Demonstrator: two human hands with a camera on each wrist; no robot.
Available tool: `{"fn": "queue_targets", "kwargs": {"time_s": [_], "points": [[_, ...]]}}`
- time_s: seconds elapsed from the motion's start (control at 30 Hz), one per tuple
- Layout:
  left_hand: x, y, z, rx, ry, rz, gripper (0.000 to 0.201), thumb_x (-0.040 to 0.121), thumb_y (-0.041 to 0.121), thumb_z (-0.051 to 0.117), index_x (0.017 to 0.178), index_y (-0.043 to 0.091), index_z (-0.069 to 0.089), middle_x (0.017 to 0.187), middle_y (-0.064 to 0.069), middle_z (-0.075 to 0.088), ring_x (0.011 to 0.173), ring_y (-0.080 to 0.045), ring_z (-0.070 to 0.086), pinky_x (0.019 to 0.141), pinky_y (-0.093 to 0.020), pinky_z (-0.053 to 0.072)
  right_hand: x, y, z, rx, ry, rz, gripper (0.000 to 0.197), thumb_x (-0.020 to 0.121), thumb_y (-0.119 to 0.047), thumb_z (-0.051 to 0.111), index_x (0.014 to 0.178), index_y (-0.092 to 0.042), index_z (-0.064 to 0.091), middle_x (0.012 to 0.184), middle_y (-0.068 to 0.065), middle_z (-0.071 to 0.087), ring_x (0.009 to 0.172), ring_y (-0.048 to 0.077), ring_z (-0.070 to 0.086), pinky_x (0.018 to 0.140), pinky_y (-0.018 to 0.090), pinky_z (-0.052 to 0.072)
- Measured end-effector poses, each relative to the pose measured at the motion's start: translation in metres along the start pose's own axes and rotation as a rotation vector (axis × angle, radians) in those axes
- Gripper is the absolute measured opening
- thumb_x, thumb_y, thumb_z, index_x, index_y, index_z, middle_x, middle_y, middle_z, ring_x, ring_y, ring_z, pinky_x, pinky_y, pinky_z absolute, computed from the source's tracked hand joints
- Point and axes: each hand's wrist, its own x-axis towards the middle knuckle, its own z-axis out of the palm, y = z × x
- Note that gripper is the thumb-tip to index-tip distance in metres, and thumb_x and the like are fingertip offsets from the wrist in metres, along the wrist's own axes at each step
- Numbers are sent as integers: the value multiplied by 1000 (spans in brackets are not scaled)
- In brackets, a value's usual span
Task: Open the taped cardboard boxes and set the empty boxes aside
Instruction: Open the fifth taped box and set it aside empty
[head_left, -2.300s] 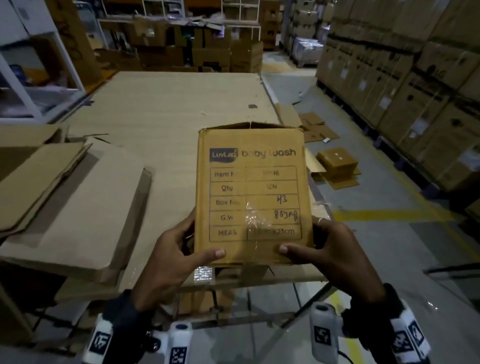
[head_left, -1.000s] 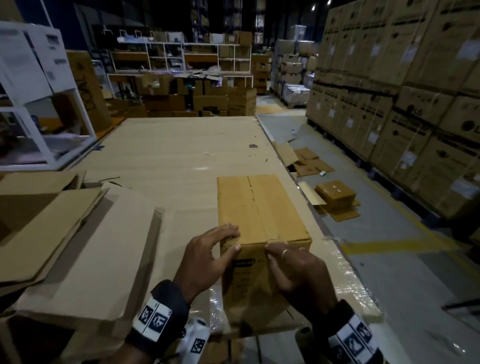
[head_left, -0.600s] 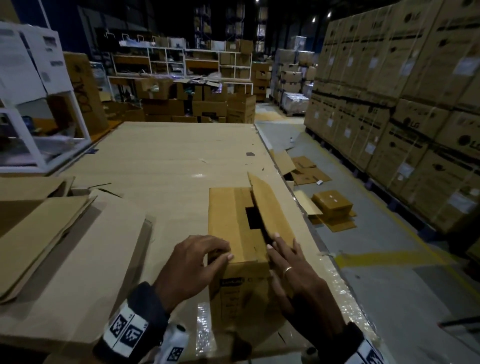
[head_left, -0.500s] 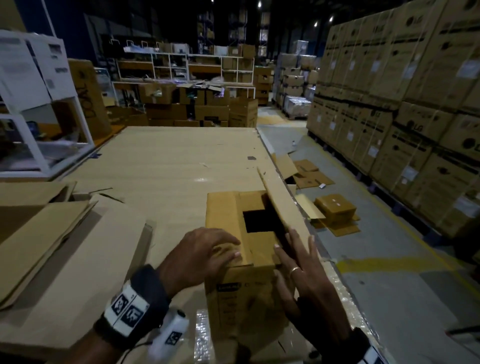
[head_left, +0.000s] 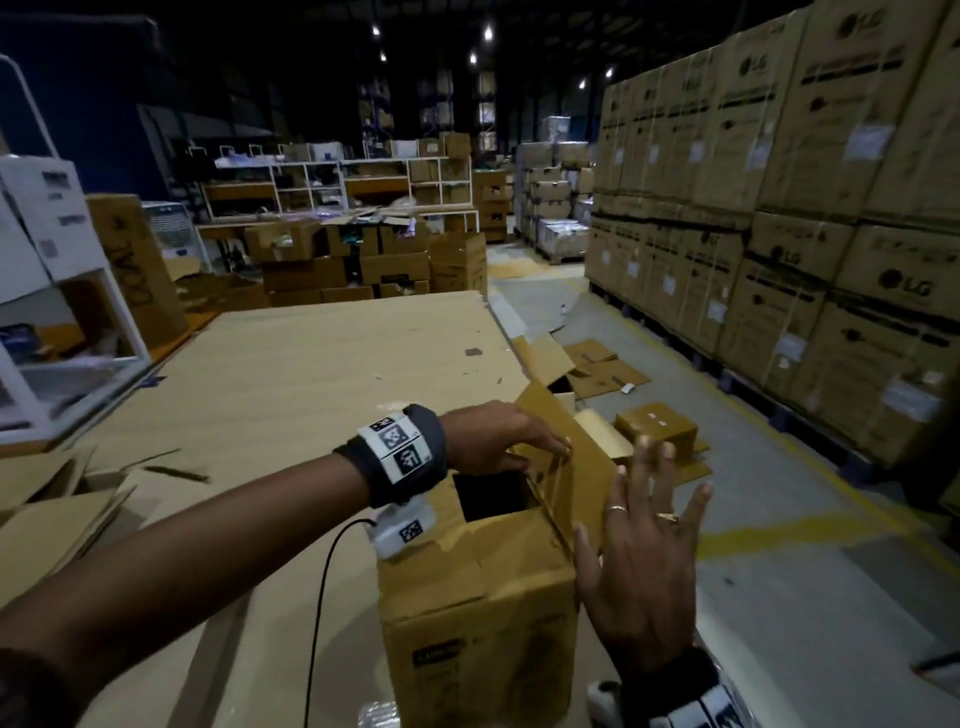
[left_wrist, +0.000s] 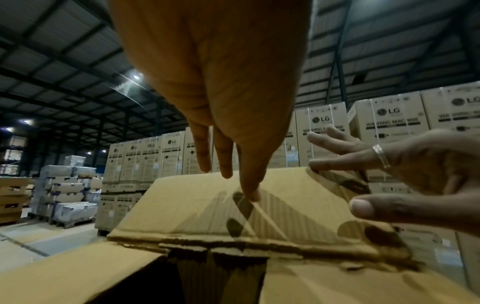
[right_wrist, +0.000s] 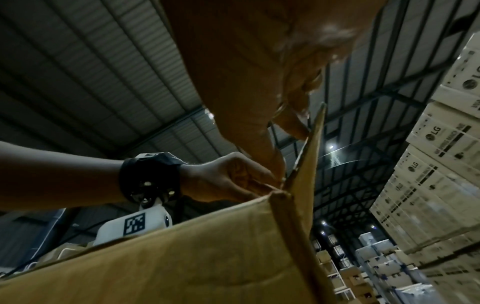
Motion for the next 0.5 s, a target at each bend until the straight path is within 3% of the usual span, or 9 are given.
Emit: {"fn": "queue_targets", "kwargs": {"time_s": [0.1, 0.23, 0.3, 0.37, 0.43, 0.5], "points": [[29, -7, 12, 11, -159, -18, 56, 91, 16, 74, 144, 18, 57, 150, 3, 54, 132, -23, 55, 107, -39, 46, 9, 5, 17, 13, -171, -57, 68, 94, -48, 33, 125, 1, 67, 154, 28, 40, 150, 43, 26, 123, 63, 7], [40, -28, 39, -14, -229, -18, 54, 88, 19, 77, 140, 22, 62, 134, -2, 68, 117, -29, 66, 95, -44, 53, 12, 1, 32, 232, -293, 35, 62, 100, -61, 34, 143, -21, 52, 156, 8, 45, 146, 24, 39, 120, 41, 31], [39, -34, 49, -53, -201, 10, 46, 91, 15, 72, 136, 21, 65, 126, -5, 72, 110, -29, 69, 91, -43, 55, 12, 2, 38, 381, -311, 100, 55, 99, -61, 44, 142, -29, 51, 145, -2, 56, 129, 16, 54, 106, 34, 44], [38, -35, 52, -48, -196, 51, 37, 93, 13, 68, 130, 19, 70, 119, -5, 75, 104, -29, 71, 88, -42, 56, 9, -3, 46, 488, -309, 156, 51, 97, -61, 44, 133, -29, 60, 120, -6, 69, 106, 13, 63, 91, 34, 52], [39, -35, 51, -21, -206, 88, 29, 95, 14, 67, 123, 17, 74, 113, -5, 77, 98, -27, 72, 85, -40, 57, 6, -7, 60, 546, -276, 176, 51, 95, -62, 36, 112, -28, 70, 95, -6, 72, 85, 14, 65, 74, 34, 54], [39, -35, 51, -28, -194, 116, 25, 95, 16, 66, 117, 17, 77, 109, -4, 78, 95, -26, 73, 82, -40, 58, 5, -10, 68, 509, -207, 142, 38, 98, -50, 42, 88, -24, 69, 73, -4, 66, 66, 17, 60, 58, 32, 49]]}}
